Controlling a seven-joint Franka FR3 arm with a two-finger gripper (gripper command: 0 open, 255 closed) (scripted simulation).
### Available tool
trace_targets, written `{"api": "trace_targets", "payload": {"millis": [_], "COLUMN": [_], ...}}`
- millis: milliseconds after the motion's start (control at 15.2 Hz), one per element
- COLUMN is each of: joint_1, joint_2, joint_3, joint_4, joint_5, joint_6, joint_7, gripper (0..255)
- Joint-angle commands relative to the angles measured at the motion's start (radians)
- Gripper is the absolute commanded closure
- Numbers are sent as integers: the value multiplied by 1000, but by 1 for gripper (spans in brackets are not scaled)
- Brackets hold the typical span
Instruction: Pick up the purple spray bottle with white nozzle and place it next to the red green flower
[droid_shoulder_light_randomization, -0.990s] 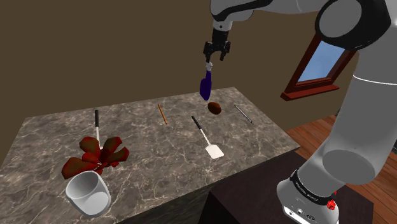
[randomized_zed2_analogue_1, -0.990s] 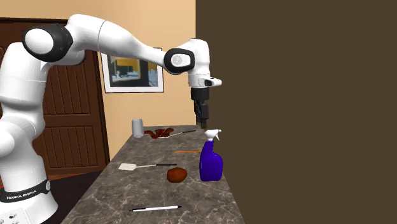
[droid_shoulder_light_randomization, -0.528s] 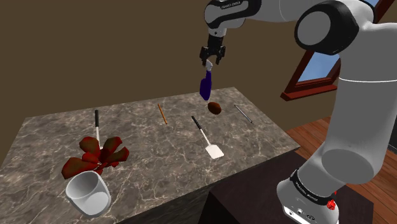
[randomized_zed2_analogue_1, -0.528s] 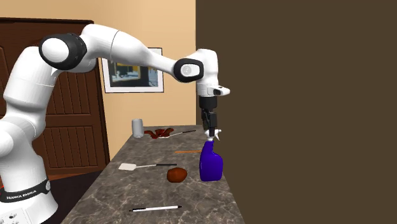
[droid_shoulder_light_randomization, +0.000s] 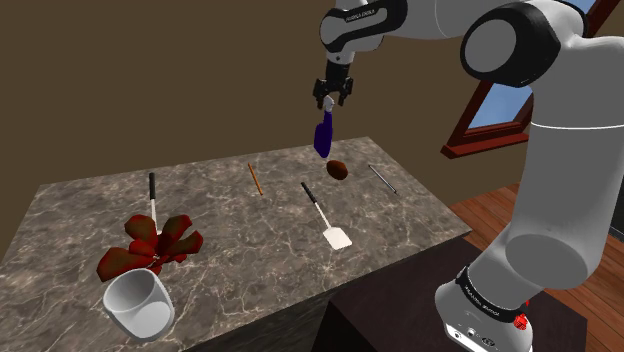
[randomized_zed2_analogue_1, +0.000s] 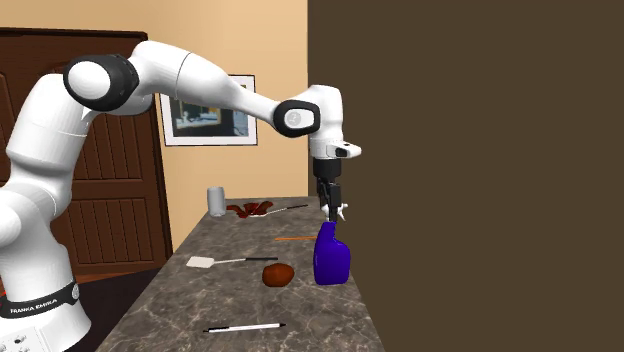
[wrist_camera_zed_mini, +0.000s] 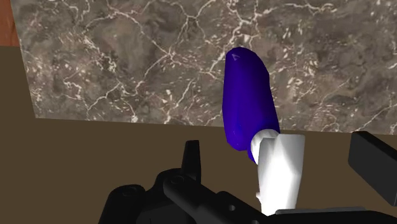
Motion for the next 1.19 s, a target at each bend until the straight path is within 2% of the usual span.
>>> {"api": "trace_targets", "payload": {"millis": [0, 66, 132, 726, 1122], "joint_1": [0, 0, 0, 0, -1], "joint_2": [0, 0, 0, 0, -14], "joint_3": [0, 0, 0, 0, -2], "joint_4": [0, 0, 0, 0, 59], "joint_5": [0, 0, 0, 0, -4], "joint_6": [0, 0, 0, 0, -73], "joint_7": [0, 0, 0, 0, 3], "gripper": [0, 0, 255, 255, 255]}}
